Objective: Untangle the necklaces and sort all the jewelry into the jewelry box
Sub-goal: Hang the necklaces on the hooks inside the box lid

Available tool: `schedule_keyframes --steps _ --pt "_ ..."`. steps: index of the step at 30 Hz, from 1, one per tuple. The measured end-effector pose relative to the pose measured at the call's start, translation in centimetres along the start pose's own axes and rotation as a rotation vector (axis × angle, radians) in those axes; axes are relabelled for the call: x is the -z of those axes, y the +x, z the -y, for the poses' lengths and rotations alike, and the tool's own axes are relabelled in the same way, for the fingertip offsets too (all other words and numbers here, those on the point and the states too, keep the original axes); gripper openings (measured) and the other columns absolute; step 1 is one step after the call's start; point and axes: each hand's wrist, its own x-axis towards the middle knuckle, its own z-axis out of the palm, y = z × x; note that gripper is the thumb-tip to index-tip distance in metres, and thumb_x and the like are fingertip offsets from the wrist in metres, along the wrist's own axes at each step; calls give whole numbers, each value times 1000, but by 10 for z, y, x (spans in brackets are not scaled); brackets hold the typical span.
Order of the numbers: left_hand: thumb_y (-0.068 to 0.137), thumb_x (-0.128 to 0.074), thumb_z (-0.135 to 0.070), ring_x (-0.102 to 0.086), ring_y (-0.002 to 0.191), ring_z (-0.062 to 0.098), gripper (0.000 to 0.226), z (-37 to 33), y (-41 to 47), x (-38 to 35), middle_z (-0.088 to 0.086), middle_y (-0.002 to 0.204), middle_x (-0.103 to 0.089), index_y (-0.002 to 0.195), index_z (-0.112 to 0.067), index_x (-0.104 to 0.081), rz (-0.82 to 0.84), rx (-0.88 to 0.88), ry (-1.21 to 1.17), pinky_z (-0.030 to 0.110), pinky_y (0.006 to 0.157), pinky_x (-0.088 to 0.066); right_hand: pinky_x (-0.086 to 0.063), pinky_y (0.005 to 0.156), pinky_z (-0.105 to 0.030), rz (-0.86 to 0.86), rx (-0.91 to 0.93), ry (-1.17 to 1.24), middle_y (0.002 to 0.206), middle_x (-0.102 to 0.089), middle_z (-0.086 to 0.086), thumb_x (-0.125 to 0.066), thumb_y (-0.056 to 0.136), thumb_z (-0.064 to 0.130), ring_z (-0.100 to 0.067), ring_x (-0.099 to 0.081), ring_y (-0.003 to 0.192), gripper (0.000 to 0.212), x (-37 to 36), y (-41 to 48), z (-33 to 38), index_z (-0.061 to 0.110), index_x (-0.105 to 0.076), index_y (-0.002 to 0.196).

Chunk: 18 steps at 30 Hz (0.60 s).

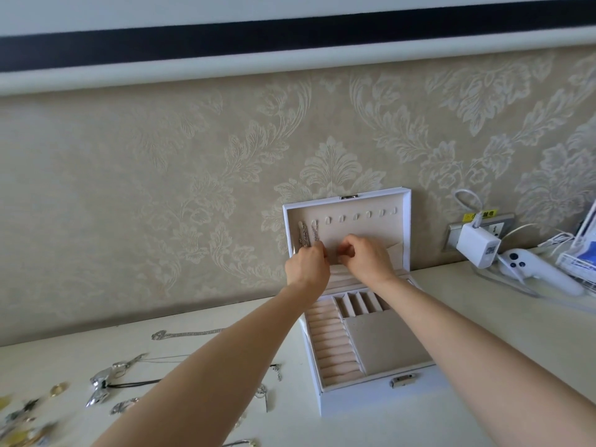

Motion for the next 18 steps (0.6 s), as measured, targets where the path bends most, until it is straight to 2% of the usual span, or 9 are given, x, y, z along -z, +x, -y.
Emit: schedule_keyframes --steps 4,9,14,18 --pt "94 -39 -7 -62 88 34 23 3 -9 1 13 100 -65 115 -9 -49 -26 -24 -14 36 63 -44 -46 87 -37 -10 9 1 98 -71 -1 -59 84 17 -26 -62 97 16 -2 -4 -1 17 -68 97" --pt "93 -45 -10 -61 94 29 24 13 -30 2 4 115 -59 116 -12 -54 -115 -89 -134 39 70 -50 -45 88 -39 -113 70 50 99 -66 -1 -57 85 11 -23 -57 96 18 -7 -21 12 18 -70 94" --pt "93 -51 -22 -62 84 24 16 38 -59 5 -2 102 -62 107 -15 -54 -208 -47 -231 32 64 -45 -48 78 -32 -103 115 174 94 -64 1 -59 85 10 -16 -60 82 14 -10 -40 38 18 -68 91" --pt "91 -56 -19 -63 80 24 11 77 -71 4 1 92 -66 99 -12 -55 -259 91 -335 30 63 -43 -47 72 -25 -51 194 262 94 -64 6 -57 88 10 -8 -55 74 12 -17 -50 60 15 -67 93"
